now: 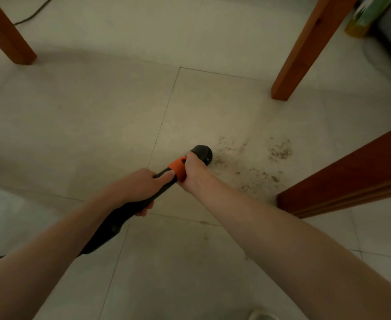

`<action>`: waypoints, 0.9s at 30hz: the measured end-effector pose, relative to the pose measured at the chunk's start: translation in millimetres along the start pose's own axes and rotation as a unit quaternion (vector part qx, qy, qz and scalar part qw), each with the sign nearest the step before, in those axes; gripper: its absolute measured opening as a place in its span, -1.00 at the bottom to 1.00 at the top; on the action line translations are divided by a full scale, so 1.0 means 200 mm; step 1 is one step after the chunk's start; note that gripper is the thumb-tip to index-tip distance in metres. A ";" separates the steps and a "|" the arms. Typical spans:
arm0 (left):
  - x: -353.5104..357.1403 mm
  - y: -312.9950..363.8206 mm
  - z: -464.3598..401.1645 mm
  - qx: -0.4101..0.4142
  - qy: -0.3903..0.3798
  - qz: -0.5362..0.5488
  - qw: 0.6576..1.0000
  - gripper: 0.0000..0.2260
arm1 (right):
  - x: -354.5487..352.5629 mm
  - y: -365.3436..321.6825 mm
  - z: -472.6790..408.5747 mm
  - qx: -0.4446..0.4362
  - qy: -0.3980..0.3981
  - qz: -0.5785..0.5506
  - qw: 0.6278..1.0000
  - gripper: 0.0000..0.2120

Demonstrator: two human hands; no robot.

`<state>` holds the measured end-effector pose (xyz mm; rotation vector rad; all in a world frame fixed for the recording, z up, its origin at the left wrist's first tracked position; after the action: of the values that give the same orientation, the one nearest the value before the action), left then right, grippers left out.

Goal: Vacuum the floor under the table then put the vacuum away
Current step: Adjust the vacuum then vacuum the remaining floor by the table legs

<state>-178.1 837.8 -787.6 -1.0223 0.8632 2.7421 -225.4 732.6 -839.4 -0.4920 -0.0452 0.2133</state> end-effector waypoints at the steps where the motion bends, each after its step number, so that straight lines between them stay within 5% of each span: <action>1: 0.01 0.02 -0.02 0.002 -0.002 -0.002 1.000 -0.54 | -0.02 -0.03 -0.01 0.005 -0.003 0.012 1.000 -0.66; 8: -0.01 0.13 -0.12 0.014 0.005 -0.014 1.000 -0.52 | -0.11 -0.19 -0.02 0.005 -0.043 0.079 0.996 -0.73; 27: 0.06 0.21 -0.22 0.057 0.032 -0.038 0.997 -0.56 | -0.14 -0.27 -0.14 -0.018 -0.044 -0.052 0.998 -0.56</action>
<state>-172.5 777.4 -801.9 -1.1015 0.9564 2.5782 -240.0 667.3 -838.8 -0.5147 -0.1595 0.1320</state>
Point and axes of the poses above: each hand's wrist, its own z-axis away from the middle knuckle, its own x-axis out of the palm, y = z × x, the point moved 1 cm from there along -z, towards the middle knuckle, and after that the axes turned 11 degrees about y, right-handed, at the moved point
